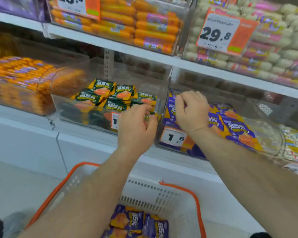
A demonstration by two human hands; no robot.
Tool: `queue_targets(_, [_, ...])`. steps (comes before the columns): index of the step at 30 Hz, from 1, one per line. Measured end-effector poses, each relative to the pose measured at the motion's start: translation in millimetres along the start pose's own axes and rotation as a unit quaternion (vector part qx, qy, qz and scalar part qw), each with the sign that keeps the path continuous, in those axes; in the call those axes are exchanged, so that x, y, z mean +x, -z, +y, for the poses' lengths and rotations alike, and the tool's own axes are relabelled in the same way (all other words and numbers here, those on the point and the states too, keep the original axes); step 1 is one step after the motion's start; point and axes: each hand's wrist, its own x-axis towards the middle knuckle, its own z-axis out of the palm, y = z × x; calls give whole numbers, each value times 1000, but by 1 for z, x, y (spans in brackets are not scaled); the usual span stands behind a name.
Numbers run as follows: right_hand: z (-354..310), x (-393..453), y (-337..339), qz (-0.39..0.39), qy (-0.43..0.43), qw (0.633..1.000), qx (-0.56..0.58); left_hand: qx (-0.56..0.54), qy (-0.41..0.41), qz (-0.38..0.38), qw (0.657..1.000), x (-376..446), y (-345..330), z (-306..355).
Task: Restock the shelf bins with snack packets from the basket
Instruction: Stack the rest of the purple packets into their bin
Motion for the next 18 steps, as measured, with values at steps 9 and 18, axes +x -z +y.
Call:
queue_targets(9, [-66, -201, -62, -262, -145, 952, 68, 49, 363, -468, 804, -145, 7, -98])
queue_targets(18, [-58, -356, -85, -491, -667, 554, 81, 70, 438, -498, 745, -197, 6, -147])
